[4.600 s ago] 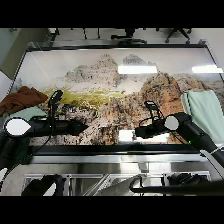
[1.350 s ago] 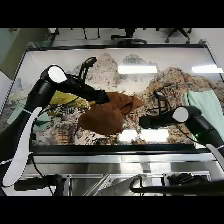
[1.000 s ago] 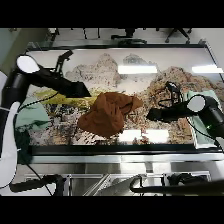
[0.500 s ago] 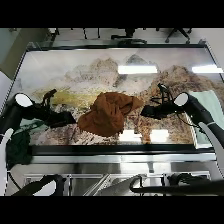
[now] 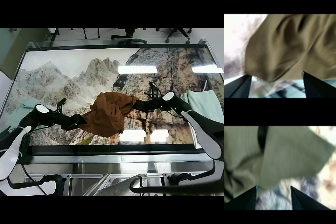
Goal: Fold the shirts.
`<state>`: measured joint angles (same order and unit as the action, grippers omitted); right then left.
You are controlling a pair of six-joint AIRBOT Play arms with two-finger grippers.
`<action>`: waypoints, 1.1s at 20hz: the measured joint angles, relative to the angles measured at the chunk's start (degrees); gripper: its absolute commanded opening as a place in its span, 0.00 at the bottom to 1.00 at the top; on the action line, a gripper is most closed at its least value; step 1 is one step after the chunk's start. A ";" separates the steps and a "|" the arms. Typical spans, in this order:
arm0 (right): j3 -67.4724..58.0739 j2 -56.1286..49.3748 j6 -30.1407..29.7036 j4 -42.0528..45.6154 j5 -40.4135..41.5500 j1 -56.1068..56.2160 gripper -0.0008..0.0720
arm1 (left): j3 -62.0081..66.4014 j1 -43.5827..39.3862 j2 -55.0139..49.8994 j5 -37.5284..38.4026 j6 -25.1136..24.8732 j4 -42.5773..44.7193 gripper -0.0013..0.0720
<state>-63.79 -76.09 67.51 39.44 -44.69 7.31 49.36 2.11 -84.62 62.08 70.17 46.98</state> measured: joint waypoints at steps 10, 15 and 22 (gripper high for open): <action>-9.60 -3.17 -2.67 -1.68 -1.40 -1.75 0.04 | 14.67 -1.90 -7.43 7.15 -1.27 -1.07 0.03; -18.27 7.13 -4.20 -0.52 -8.59 -5.88 0.04 | 28.87 2.54 4.52 13.42 0.66 -1.88 0.03; -28.85 29.73 -8.15 1.27 -11.41 -7.41 0.04 | 50.97 5.49 25.00 15.85 2.10 -1.60 0.03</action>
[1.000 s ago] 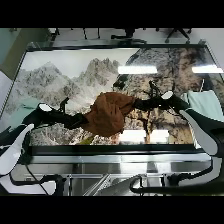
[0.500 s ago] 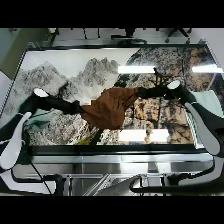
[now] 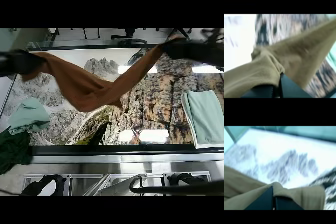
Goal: Fold the shirts.
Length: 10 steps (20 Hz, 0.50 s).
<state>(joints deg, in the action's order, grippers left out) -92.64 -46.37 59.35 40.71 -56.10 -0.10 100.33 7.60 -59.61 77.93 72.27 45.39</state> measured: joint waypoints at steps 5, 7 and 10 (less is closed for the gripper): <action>-1.79 11.85 0.98 10.32 3.98 -0.13 0.04 | 7.87 0.35 9.73 -0.61 2.69 11.06 0.03; -1.88 13.09 4.15 16.44 4.13 -0.15 0.04 | 6.86 0.37 11.96 -0.87 4.76 17.99 0.03; -1.18 10.91 7.78 22.56 3.06 -0.15 0.04 | -0.13 0.37 12.46 -0.94 6.43 23.74 0.03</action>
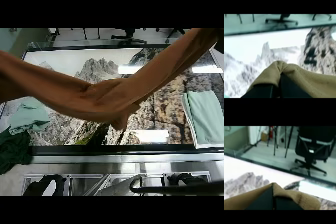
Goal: Fold the shirts.
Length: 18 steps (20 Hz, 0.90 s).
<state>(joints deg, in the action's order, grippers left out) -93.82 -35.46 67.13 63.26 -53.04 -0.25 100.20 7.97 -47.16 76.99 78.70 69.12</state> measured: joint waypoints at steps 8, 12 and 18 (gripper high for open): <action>8.20 -21.62 3.15 1.95 -6.29 0.00 0.04 | -21.27 -2.56 -17.86 -8.35 0.79 -0.96 0.03; 10.29 -32.28 4.28 3.15 -6.25 0.00 0.04 | -19.74 -5.18 -32.17 -13.16 0.57 -1.62 0.79; 10.93 -38.75 4.87 5.73 -5.40 -0.07 0.04 | -8.02 -4.04 -41.81 -1.90 4.28 -1.86 0.77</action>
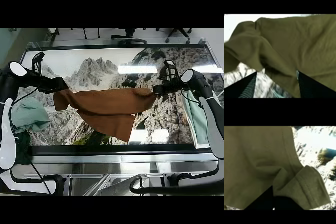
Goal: Fold the shirts.
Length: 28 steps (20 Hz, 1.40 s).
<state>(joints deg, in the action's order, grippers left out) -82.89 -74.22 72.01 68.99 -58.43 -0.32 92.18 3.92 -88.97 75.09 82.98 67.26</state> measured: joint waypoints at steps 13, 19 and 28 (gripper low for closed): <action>0.07 -1.29 -1.62 0.59 -0.02 0.00 0.04 | -50.60 -10.80 19.56 -17.73 4.15 -16.90 0.77; 0.07 -1.29 -1.70 -1.14 -0.07 0.04 0.04 | -60.24 -17.77 21.16 -38.12 4.48 -23.58 0.77; 0.09 -1.29 -1.70 -1.70 -0.07 0.04 0.04 | -56.68 -21.64 12.48 -45.05 2.69 -26.25 0.24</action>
<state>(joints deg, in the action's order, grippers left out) -82.81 -75.50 70.30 67.29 -58.50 -0.27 35.51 -17.72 -76.49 30.04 85.67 41.01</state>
